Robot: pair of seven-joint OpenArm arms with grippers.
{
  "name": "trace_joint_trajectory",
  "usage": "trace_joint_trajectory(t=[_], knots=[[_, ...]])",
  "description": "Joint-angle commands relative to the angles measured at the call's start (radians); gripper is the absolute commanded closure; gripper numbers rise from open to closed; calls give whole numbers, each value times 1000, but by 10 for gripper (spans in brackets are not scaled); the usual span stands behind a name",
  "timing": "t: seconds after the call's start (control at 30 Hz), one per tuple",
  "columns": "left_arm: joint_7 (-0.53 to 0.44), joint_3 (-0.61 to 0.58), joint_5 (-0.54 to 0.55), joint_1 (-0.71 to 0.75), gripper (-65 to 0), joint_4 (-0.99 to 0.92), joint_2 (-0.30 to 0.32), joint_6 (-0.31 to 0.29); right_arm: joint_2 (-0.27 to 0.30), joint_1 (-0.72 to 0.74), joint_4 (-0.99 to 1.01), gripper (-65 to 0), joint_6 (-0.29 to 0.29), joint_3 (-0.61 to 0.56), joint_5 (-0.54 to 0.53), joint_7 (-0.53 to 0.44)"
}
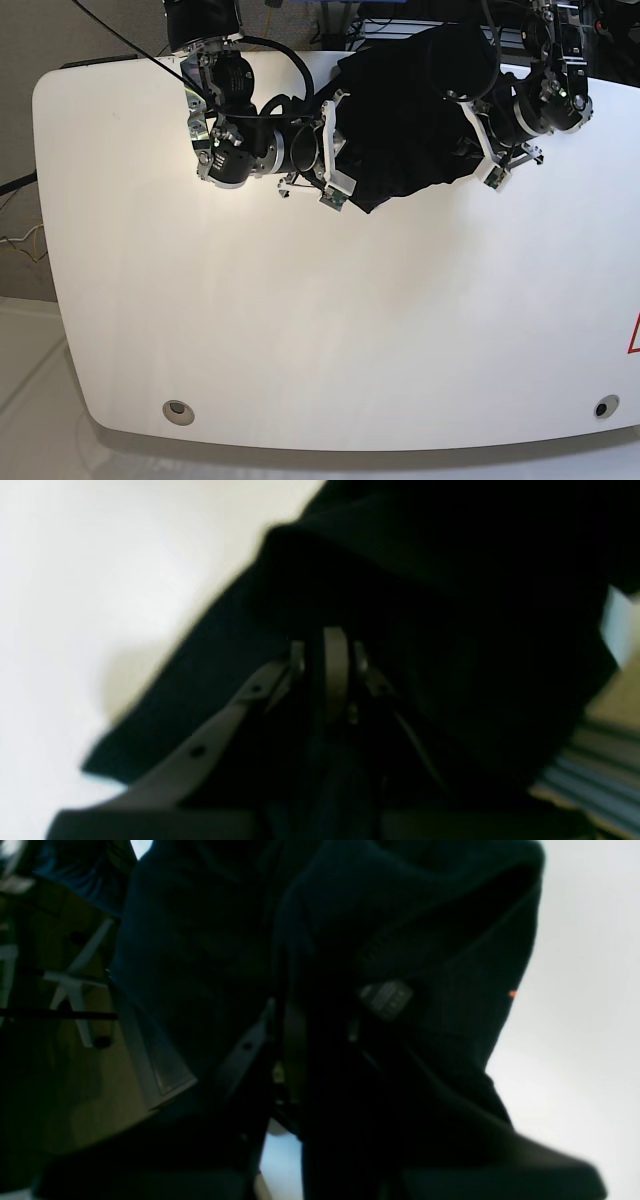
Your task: Fold the T-shirt properly
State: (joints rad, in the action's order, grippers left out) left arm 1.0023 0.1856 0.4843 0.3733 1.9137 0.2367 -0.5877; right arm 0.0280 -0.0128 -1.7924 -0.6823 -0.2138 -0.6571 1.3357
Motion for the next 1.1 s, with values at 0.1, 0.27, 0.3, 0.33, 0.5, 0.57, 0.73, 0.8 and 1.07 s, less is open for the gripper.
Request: trace_joint_trajectory(t=[0.1, 0.27, 0.3, 0.33, 0.5, 0.57, 0.73, 0.8, 1.07], knots=[[11, 4, 61, 57, 0, 36, 31, -4, -6, 15, -19, 0, -4, 1, -16, -22], [23, 7, 119, 106, 0, 36, 39, -4, -4, 15, -19, 0, -4, 1, -16, -22], [23, 10, 121, 114, 0, 36, 39, -4, -4, 15, -19, 0, -4, 1, -16, -22], [23, 19, 121, 125, 0, 36, 39, -2, -4, 15, -19, 0, -4, 1, -16, -22], [25, 47, 121, 168, 0, 36, 36, -2, -4, 15, -19, 0, -4, 1, -16, -22], [25, 48, 121, 178, 0, 36, 36, -2, -4, 15, -19, 0, -4, 1, -16, -22], [25, 51, 119, 191, 0, 31, 34, -2, -3, 15, -19, 0, -4, 1, -16, -22], [25, 51, 118, 191, 0, 31, 33, -2, -3, 15, -19, 0, -4, 1, -16, -22], [20, 51, 107, 177, 0, -3, 31, 4, -3, 14, -19, 0, -4, 1, -16, -22]])
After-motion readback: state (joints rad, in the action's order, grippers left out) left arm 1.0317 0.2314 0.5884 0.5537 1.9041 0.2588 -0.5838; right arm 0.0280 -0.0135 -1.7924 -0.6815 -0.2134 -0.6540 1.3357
